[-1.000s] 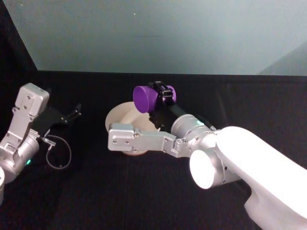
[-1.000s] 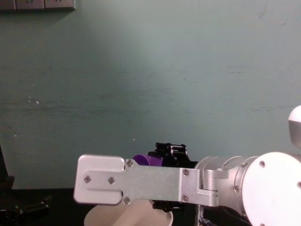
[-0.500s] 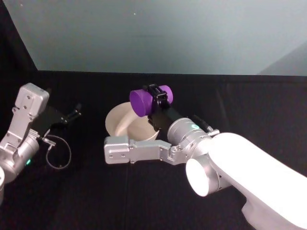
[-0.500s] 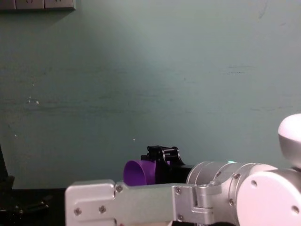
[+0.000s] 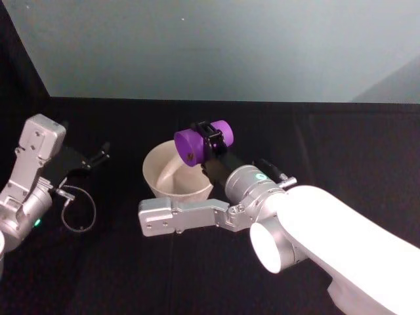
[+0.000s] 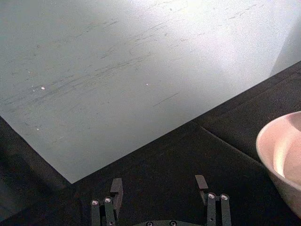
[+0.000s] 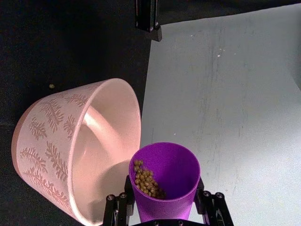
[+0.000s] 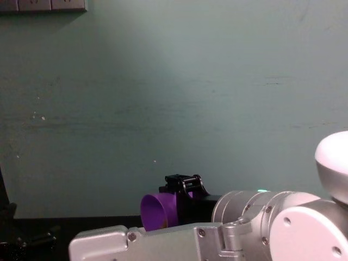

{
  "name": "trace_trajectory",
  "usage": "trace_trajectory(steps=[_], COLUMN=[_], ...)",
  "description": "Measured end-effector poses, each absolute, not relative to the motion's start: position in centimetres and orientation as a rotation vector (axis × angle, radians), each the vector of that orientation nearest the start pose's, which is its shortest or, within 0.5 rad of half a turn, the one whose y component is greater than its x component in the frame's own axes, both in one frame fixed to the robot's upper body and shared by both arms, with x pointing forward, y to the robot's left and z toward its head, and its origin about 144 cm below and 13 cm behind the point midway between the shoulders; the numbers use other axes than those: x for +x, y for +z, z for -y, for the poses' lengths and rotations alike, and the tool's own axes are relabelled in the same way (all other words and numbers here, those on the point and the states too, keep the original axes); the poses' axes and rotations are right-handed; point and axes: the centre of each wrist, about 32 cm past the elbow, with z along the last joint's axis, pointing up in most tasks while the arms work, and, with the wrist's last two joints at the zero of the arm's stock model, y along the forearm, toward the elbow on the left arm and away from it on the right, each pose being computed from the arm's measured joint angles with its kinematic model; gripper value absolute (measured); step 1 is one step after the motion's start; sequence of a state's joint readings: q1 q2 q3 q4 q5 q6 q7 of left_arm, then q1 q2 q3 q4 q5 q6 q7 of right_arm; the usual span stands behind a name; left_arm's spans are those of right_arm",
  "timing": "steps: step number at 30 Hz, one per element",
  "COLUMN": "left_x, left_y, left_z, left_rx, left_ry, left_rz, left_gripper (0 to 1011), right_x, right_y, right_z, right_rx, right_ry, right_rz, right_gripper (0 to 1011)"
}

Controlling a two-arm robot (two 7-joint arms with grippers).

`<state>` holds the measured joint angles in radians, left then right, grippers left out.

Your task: Pick up the cup and pour the mung beans from the cup into the bowl.

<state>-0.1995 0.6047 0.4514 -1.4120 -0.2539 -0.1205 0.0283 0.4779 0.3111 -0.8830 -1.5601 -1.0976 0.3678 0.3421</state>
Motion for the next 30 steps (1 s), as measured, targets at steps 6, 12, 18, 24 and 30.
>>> trace_trajectory(steps=[6,12,18,24,30], left_x=[48.86,48.86,48.86,48.86,48.86], left_y=[113.98,113.98,113.98,113.98,113.98], left_z=[-30.97,-30.97,-30.97,-30.97,-30.97], left_rx=[0.304,0.305,0.304,0.305,0.304], left_ry=[1.248,1.248,1.248,1.248,1.248], left_rz=[0.285,0.285,0.285,0.285,0.285], left_gripper=[1000,1000,1000,1000,1000], right_x=[48.53,48.42,48.36,48.27,48.25], right_y=[121.2,121.21,121.22,121.26,121.29], right_z=[7.97,7.89,7.85,7.84,7.85], right_rx=[-1.062,-1.067,-1.073,-1.077,-1.079], right_ry=[-0.658,-0.654,-0.65,-0.647,-0.645], right_rz=[1.31,1.319,1.327,1.334,1.341], right_gripper=[724,724,724,724,724])
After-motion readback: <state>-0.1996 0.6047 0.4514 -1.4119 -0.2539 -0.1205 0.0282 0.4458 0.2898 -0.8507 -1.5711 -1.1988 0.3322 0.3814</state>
